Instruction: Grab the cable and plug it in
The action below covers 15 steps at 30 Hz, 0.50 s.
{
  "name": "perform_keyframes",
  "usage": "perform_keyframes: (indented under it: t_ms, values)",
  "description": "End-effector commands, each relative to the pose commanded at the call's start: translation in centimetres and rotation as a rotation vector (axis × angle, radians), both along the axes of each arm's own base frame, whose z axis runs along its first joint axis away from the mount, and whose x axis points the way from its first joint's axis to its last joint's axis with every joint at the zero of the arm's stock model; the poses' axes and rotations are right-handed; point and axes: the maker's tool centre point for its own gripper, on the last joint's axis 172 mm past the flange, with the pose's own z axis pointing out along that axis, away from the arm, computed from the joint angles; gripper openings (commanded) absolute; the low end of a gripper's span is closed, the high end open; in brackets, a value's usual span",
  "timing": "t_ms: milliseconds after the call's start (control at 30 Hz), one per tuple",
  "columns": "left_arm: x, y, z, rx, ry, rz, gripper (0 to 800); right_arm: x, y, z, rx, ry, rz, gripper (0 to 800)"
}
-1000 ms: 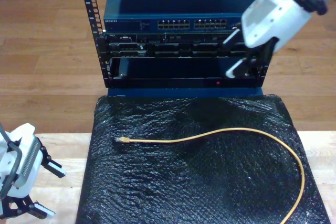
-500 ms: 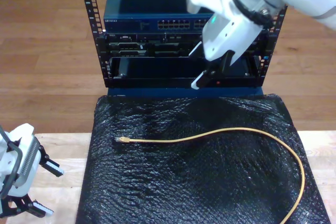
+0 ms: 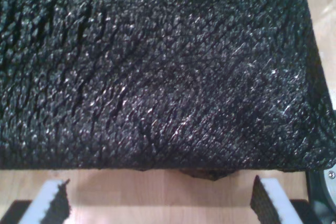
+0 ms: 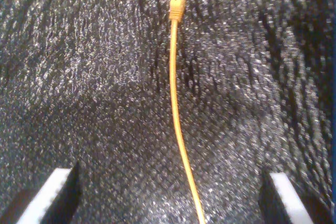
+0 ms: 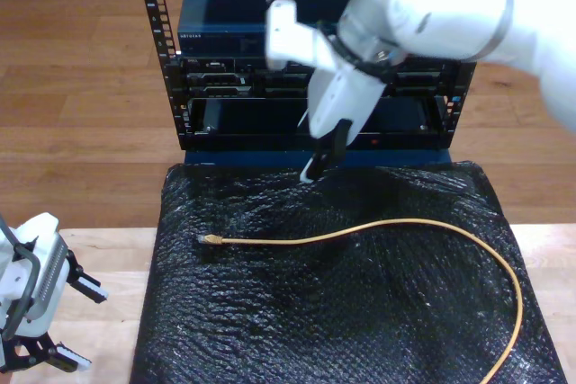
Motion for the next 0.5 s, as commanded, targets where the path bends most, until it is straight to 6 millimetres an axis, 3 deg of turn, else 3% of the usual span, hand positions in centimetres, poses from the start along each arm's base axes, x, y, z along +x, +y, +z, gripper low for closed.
perform_keyframes:
  t_ms: [300,500]
  values:
    - [0.0,0.0,0.0,0.000,0.000,0.001,800,-0.2,1.9,-3.3,-0.170,-0.051,-0.020,794]
    - [0.0,0.0,-0.1,-0.001,0.003,0.001,800,-2.2,5.3,-6.3,-0.235,-0.048,-0.025,794]
